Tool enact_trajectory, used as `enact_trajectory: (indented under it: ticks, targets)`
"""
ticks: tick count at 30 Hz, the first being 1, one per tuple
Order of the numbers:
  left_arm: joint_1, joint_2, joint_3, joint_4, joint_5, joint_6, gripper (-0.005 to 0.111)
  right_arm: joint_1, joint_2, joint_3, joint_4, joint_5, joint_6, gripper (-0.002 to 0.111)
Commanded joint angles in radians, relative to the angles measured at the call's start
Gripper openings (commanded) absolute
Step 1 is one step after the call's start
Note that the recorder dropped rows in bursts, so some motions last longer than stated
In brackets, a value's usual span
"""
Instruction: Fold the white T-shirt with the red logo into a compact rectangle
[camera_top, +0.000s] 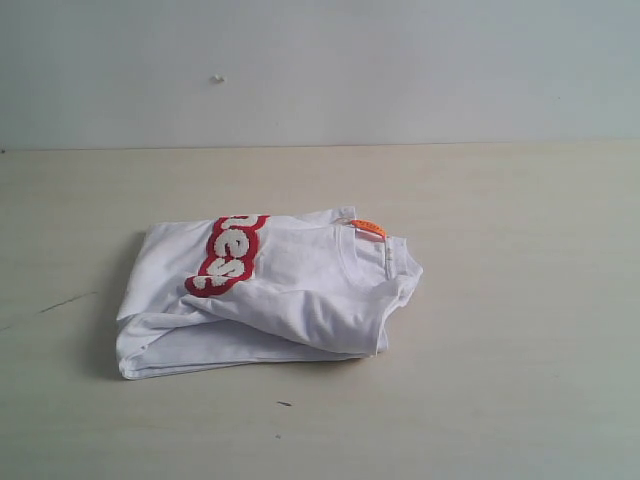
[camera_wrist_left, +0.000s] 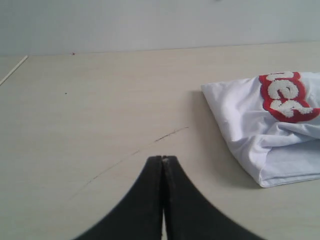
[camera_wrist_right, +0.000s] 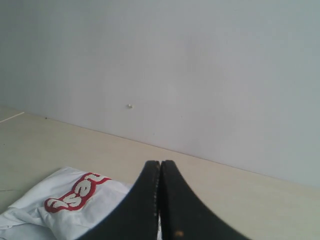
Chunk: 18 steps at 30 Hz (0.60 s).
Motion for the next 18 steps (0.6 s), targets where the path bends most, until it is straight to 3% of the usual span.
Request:
enact_trajectory:
  ticks: [1,18]
  targets:
    - [0.003,-0.007,0.0,0.005,-0.002,-0.012,0.0,-0.004,-0.003,0.005,-0.004,-0.008,-0.007,0.0]
    - [0.003,-0.007,0.0,-0.014,-0.002,0.079,0.0,-0.004,-0.003,0.005,-0.006,-0.008,-0.007,0.0]
